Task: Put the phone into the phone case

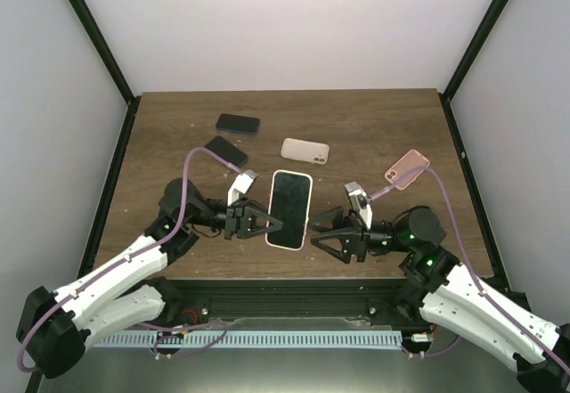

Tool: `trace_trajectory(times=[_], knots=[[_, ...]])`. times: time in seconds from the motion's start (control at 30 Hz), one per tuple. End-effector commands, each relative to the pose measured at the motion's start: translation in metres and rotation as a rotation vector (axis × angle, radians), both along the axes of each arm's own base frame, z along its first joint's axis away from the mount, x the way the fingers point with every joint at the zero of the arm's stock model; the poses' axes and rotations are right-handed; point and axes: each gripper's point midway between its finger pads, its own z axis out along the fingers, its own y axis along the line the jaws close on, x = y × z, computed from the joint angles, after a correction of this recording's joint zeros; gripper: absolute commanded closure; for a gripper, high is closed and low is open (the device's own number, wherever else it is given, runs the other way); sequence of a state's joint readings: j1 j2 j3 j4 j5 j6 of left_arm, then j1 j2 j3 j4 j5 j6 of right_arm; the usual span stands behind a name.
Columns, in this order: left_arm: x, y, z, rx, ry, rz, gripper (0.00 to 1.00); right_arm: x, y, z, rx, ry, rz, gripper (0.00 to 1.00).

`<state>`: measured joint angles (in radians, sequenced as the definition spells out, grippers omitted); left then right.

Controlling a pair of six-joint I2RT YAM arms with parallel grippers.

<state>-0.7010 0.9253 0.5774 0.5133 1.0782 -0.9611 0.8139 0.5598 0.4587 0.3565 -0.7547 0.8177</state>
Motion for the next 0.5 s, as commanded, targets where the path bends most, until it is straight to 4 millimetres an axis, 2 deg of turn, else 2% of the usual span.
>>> trace_trajectory(times=[0.0,0.17,0.27,0.33,0.4,0.47], knots=[[0.015,-0.001,0.018,-0.029,-0.096,0.107,1.00,0.024,0.003,-0.001,-0.053,0.080,-0.120,0.26],[0.028,-0.003,0.015,-0.012,-0.089,0.175,1.00,0.037,0.017,-0.013,-0.127,0.161,-0.119,0.26],[0.036,-0.003,0.008,0.025,-0.082,0.219,1.00,0.040,0.021,-0.021,-0.149,0.190,-0.112,0.32],[0.041,-0.004,0.002,0.055,-0.083,0.246,1.00,0.042,0.022,-0.025,-0.155,0.205,-0.117,0.45],[0.046,-0.004,-0.003,0.077,-0.084,0.272,1.00,0.046,0.023,-0.029,-0.163,0.225,-0.133,0.72],[0.053,-0.004,-0.009,0.103,-0.085,0.303,1.00,0.050,0.024,-0.035,-0.185,0.252,-0.147,0.87]])
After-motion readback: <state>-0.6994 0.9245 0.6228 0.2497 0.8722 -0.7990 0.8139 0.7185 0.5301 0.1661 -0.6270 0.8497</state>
